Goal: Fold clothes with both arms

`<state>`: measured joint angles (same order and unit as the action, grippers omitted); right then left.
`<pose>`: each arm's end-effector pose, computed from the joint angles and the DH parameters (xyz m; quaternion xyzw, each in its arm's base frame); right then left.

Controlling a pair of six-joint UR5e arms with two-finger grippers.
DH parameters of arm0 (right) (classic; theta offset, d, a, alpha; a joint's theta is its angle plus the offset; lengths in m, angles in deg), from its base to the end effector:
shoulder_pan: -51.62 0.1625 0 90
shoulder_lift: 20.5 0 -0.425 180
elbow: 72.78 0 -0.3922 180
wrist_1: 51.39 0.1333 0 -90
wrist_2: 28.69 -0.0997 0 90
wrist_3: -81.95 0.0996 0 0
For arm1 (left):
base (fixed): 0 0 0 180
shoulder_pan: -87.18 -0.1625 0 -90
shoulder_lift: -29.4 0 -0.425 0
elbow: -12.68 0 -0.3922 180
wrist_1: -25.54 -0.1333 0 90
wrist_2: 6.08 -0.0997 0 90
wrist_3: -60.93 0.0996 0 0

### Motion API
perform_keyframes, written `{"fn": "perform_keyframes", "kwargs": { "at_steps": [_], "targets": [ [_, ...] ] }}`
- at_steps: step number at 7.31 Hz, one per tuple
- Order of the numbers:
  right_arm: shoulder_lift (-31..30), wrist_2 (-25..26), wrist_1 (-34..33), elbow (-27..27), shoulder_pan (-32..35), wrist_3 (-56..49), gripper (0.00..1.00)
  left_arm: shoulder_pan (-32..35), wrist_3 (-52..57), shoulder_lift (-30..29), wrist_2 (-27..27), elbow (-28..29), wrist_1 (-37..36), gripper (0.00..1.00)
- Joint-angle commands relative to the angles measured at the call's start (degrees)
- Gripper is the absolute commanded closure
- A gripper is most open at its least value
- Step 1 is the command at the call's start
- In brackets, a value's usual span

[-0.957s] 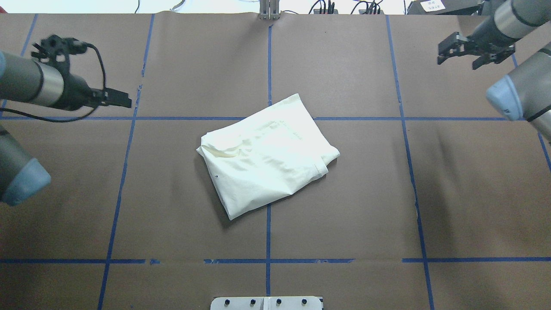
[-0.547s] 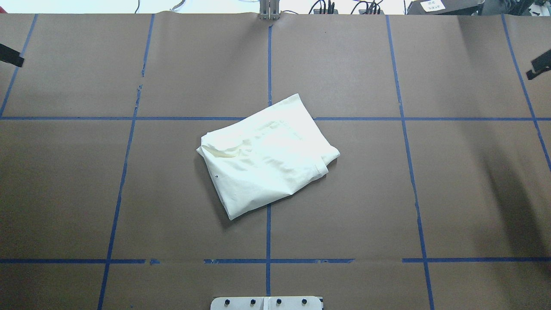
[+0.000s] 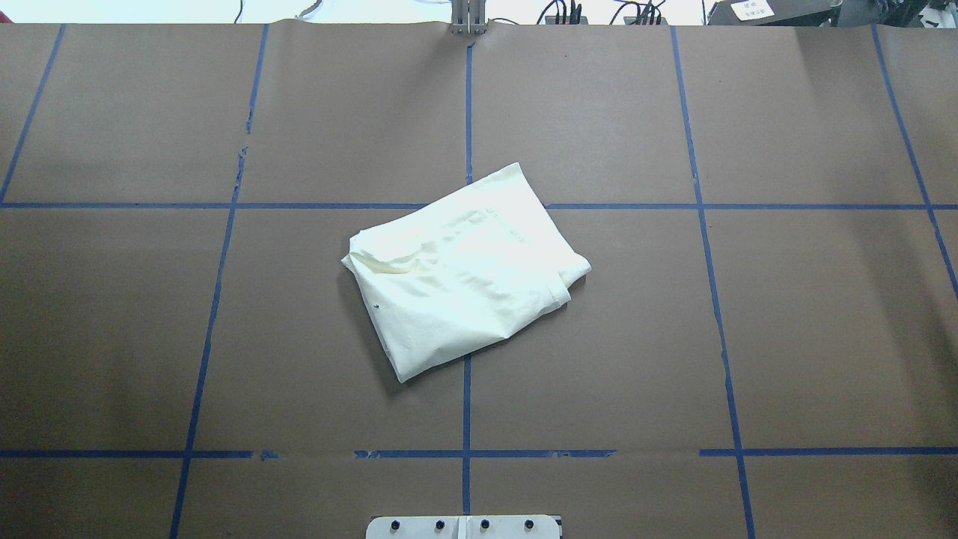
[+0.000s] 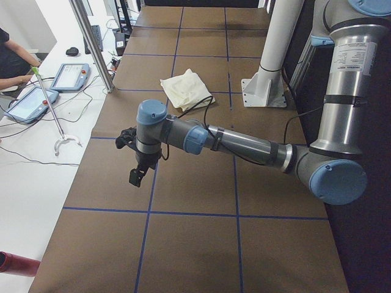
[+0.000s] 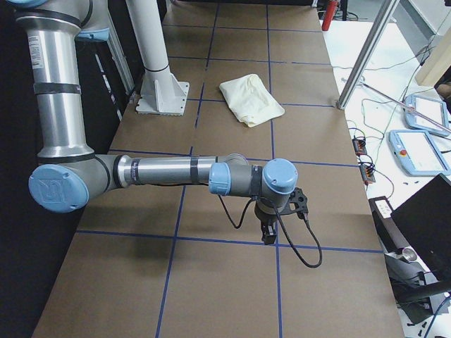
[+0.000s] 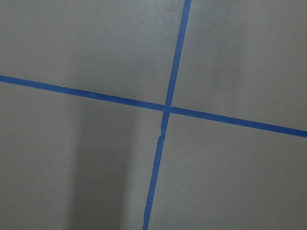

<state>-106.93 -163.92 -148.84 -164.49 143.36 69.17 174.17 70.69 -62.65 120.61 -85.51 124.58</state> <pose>0.0782 -0.5118 0.6245 0.0312 -0.3836 -0.0815 0.9194 -0.0463 -0.5248 0.5600 0.1769 0.3004 0.1564 0.9241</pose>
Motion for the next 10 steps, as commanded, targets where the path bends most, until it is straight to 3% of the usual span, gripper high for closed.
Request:
{"fn": "perform_keyframes", "kwargs": {
  "at_steps": [1, 3, 6, 10],
  "targets": [
    [-0.4, 0.7, 2.8, -0.2, 0.2, -1.3, 0.00, 0.3, -4.4, 2.4, 0.6, 6.7, 12.0, 0.00],
    [0.0, 2.2, 6.0, 1.8, -0.2, -0.5, 0.00, 0.1, -4.4, 1.7, 0.9, 11.0, 11.3, 0.00],
    [0.2, 1.7, 6.0, 3.0, -0.2, 0.4, 0.00, 1.6, -3.7, -1.0, 5.8, 6.7, -7.6, 0.00],
    [-0.3, 0.4, 6.0, 2.5, 1.1, 1.4, 0.00, 6.1, 4.3, 0.2, 6.0, 6.9, -7.9, 0.00]
  ]
}}
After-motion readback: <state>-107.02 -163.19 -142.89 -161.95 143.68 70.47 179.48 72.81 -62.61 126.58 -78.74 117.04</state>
